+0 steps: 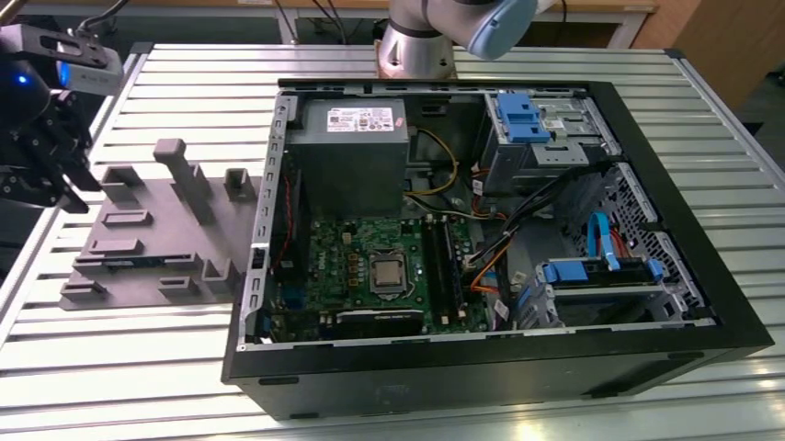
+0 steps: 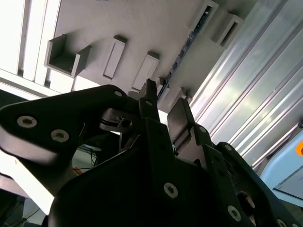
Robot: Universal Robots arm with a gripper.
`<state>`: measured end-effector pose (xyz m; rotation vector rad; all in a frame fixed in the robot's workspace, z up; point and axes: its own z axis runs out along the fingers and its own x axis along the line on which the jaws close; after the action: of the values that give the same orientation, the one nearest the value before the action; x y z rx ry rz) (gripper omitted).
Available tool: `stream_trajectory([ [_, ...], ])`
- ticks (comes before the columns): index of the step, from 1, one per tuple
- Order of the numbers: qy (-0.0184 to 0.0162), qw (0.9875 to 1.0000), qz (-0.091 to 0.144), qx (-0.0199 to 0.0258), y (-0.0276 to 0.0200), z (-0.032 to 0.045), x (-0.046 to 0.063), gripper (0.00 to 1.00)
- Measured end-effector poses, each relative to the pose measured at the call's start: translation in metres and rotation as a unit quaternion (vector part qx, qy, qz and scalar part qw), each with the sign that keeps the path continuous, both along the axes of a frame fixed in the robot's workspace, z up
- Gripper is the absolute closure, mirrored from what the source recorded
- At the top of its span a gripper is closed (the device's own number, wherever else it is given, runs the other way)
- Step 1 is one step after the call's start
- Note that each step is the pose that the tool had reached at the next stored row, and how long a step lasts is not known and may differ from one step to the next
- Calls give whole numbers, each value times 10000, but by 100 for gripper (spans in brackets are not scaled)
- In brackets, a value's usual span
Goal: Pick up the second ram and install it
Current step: 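Pick up the second ram and move it above second insertion slot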
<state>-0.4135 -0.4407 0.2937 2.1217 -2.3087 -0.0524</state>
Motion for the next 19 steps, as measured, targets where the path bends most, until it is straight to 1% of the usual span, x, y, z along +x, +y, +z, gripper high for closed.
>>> stream_trajectory([
  [3, -2, 10000, 4, -7, -19, -34, 0, 63],
  [7, -3, 10000, 7, -23, -33, -72, 0, 63],
  [19, -3, 10000, 7, -24, -38, -96, 0, 63],
])
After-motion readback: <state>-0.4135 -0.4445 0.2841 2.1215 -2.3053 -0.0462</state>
